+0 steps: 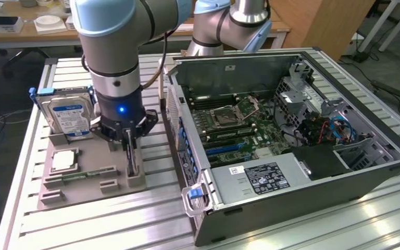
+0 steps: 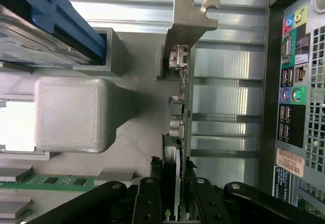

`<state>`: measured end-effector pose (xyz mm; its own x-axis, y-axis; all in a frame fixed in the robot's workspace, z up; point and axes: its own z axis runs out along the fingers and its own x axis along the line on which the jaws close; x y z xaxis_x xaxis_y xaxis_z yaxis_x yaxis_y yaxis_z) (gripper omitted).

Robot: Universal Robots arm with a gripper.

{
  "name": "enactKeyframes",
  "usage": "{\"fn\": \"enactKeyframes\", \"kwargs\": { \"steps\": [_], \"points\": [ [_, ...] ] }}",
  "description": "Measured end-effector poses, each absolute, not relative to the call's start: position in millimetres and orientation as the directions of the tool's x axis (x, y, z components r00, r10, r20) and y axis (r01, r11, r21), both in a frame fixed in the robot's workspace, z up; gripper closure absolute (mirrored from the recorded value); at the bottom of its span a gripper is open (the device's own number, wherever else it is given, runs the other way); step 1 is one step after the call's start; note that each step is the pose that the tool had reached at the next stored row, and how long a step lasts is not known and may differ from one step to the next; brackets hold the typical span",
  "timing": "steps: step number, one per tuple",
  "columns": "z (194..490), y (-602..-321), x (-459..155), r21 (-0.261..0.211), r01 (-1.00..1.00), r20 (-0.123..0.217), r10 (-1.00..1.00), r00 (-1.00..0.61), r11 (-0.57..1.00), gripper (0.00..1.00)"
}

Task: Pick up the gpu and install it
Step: 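Pick up the gpu and move the gpu toward the slot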

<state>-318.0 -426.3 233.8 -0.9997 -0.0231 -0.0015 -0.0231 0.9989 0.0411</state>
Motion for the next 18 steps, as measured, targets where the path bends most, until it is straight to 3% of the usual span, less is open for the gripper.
{"fn": "enactKeyframes", "kwargs": {
  "steps": [18],
  "points": [
    [295.3, -426.3, -318.0, 0.044, -0.023, -0.001, -0.023, -1.0, 0.999, 0.73]
  ]
}}
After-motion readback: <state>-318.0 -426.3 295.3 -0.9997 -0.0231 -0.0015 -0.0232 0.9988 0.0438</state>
